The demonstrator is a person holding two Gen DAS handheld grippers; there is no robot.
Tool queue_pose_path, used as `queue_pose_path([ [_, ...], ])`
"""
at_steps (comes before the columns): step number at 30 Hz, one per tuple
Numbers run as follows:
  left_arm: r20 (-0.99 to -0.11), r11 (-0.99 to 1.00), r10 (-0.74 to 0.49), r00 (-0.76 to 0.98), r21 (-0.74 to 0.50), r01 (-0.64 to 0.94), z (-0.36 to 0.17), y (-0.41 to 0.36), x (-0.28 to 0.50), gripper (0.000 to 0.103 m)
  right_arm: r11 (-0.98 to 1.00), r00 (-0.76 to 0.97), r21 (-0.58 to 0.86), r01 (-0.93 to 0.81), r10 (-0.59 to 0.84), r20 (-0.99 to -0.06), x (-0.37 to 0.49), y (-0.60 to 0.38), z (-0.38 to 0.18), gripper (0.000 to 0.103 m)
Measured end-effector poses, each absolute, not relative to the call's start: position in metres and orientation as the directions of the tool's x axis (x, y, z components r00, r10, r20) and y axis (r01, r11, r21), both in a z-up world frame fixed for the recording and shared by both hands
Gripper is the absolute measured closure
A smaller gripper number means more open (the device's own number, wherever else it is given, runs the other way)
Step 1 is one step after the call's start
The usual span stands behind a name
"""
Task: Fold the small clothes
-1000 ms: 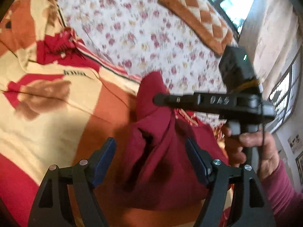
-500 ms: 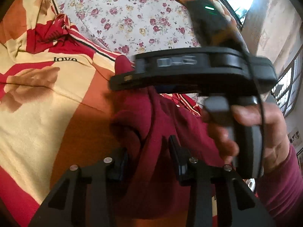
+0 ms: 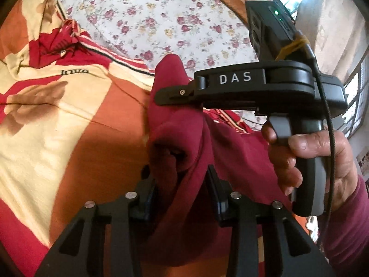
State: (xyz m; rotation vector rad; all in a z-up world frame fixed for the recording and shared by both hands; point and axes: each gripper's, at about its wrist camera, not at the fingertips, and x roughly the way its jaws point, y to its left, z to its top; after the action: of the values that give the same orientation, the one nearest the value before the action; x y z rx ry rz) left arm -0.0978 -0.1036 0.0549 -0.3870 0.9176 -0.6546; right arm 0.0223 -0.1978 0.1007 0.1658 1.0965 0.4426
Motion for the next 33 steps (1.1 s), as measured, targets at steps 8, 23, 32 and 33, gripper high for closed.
queue_pose_path([
  [8,-0.597,0.734,-0.678,0.429,-0.577,0.357,0.088,-0.120,-0.113,0.103,0.893,0.448,0.372,-0.253,0.449,-0.773,0.000,-0.230,0.129,0.082],
  [23,-0.613,0.713,-0.694,0.377,-0.514,0.477,0.138,-0.211,-0.128,0.103,0.915,0.555,0.377,-0.144,0.390,-0.734,-0.051,-0.330,0.162,0.083],
  [32,-0.629,0.673,-0.712,0.311,-0.487,0.557,0.140,-0.279,-0.139,0.103,0.924,0.592,0.378,-0.052,0.334,-0.734,-0.081,-0.399,0.155,0.083],
  [33,-0.633,0.670,-0.713,0.304,-0.485,0.562,0.139,-0.285,-0.140,0.103,0.924,0.592,0.381,-0.038,0.328,-0.736,-0.084,-0.408,0.152,0.083],
])
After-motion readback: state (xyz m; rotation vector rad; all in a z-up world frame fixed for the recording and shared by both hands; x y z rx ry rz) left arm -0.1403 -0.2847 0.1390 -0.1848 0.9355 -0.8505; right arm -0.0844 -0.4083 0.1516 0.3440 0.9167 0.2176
